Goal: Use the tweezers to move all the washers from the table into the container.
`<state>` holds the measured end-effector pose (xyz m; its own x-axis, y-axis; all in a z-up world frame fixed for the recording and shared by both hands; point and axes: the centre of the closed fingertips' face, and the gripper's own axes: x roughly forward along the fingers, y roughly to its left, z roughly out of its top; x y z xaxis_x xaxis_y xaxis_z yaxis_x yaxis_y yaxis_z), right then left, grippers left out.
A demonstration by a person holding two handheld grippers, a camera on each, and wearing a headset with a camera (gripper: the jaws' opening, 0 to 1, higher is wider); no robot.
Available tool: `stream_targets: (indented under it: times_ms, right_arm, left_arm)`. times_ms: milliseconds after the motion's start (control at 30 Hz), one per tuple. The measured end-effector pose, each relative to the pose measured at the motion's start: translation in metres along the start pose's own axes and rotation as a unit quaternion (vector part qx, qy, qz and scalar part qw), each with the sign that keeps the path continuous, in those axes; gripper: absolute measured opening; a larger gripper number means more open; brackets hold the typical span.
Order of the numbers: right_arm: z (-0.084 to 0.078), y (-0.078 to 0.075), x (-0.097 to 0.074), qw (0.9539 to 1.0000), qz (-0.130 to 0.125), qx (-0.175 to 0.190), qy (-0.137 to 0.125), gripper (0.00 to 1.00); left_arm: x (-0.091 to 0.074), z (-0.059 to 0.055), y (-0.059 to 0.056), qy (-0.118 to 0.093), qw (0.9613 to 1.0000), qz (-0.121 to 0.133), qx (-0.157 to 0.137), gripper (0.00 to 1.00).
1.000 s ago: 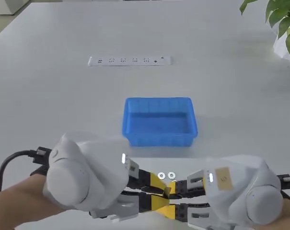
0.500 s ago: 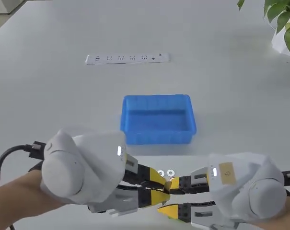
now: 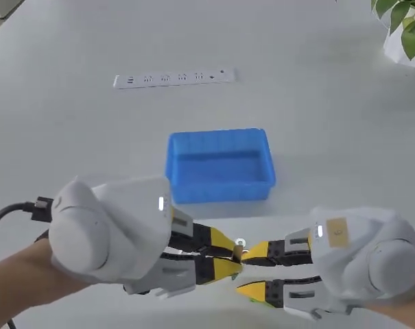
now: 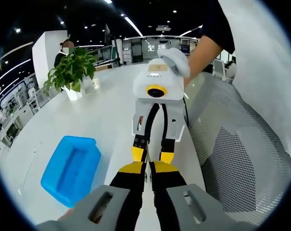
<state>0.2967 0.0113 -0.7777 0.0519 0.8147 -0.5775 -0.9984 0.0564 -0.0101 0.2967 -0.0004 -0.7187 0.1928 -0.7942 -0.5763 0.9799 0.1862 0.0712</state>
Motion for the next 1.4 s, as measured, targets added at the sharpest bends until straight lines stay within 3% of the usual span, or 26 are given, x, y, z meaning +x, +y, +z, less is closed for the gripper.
stream_targets:
  times_ms: [667, 1400]
  right_arm:
    - [-0.016, -0.006, -0.010, 0.9996, -0.015, 0.024, -0.001, 0.22]
    - [-0.010, -0.006, -0.005, 0.9996, -0.012, 0.026, -0.006, 0.22]
  left_arm:
    - [0.015, -0.002, 0.012, 0.008, 1.0000, -0.002, 0.000, 0.09]
    - [0.009, -0.007, 0.012, 0.013, 0.9998, -0.006, -0.017, 0.09]
